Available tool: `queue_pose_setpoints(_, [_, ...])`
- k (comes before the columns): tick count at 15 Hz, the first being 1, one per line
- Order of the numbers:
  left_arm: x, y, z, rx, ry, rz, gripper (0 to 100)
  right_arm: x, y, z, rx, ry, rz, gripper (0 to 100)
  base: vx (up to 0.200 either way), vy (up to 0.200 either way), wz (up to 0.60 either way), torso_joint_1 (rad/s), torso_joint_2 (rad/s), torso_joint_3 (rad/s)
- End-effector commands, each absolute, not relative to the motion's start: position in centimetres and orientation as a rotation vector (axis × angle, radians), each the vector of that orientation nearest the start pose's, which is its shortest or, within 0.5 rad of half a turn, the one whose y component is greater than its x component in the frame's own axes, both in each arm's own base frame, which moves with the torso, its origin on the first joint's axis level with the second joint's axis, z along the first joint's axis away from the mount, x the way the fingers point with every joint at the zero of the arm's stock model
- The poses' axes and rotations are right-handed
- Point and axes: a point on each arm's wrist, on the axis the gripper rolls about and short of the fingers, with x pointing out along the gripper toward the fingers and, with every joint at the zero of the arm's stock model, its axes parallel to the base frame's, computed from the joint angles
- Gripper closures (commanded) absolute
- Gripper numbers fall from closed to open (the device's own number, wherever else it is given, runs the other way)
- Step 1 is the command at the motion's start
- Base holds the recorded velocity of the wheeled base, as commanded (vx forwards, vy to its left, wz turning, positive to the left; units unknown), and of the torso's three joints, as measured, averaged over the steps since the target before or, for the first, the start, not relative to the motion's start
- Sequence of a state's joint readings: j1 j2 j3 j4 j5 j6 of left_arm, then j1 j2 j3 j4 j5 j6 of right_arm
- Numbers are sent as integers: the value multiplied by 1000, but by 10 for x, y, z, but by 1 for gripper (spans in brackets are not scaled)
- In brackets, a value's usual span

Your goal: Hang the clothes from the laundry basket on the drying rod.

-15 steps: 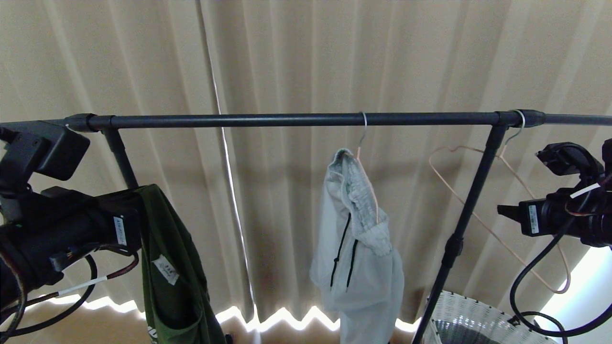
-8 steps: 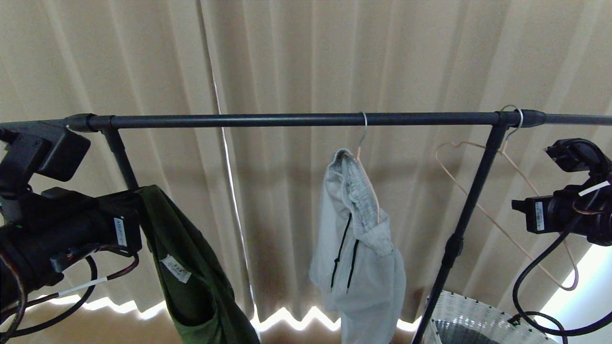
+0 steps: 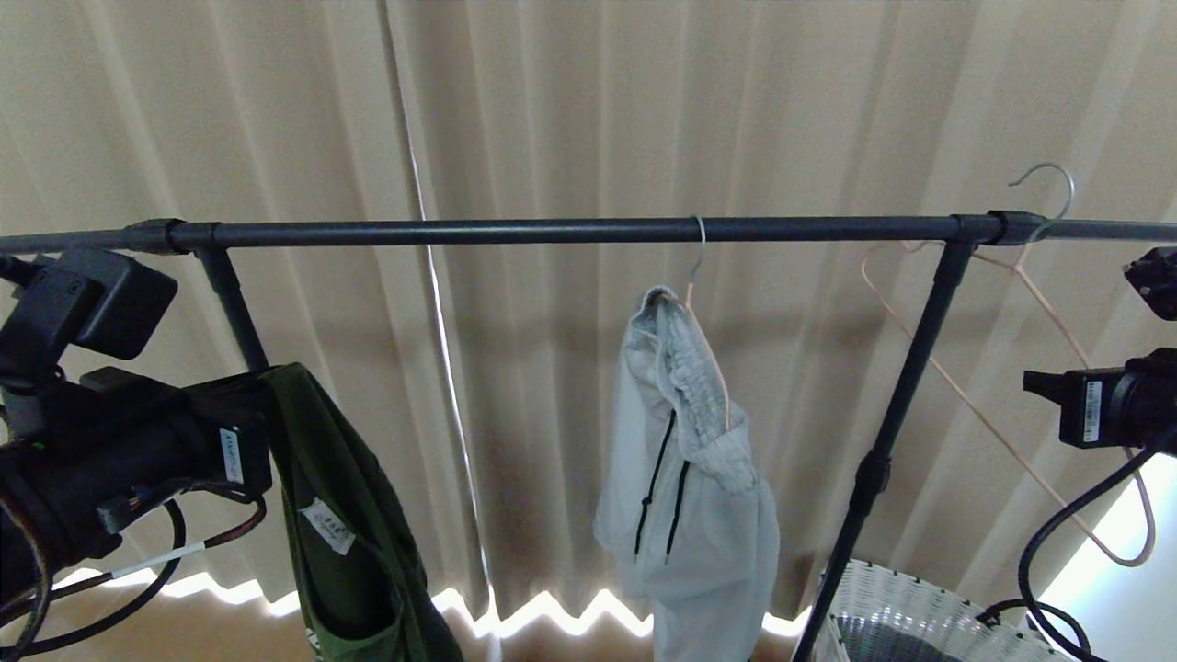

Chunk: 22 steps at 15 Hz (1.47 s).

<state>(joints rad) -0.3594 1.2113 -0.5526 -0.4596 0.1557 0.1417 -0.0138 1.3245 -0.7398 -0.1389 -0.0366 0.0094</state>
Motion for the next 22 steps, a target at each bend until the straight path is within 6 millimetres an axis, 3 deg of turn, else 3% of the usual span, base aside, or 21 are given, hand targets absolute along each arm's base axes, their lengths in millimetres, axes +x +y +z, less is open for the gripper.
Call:
queue_pose_setpoints(1, [168, -59, 210, 195, 187, -216, 100, 194, -3, 217, 6, 415, -51, 100, 0, 0, 0, 0, 0, 0])
queue_pose_setpoints(3, [167, -59, 208, 195, 186, -214, 100, 189, -3, 217, 7, 408, -49, 100, 0, 0, 0, 0, 0, 0])
queue_pose_setpoints(17, [168, -59, 212, 206, 140, -215, 100, 183, -3, 214, 5, 414, -50, 100, -200, 0, 0, 0, 3, 5])
queue_pose_setpoints(22, [168, -59, 212, 222, 139, -216, 100, 182, -3, 212, 3, 423, -50, 100, 0, 0, 0, 0, 0, 0])
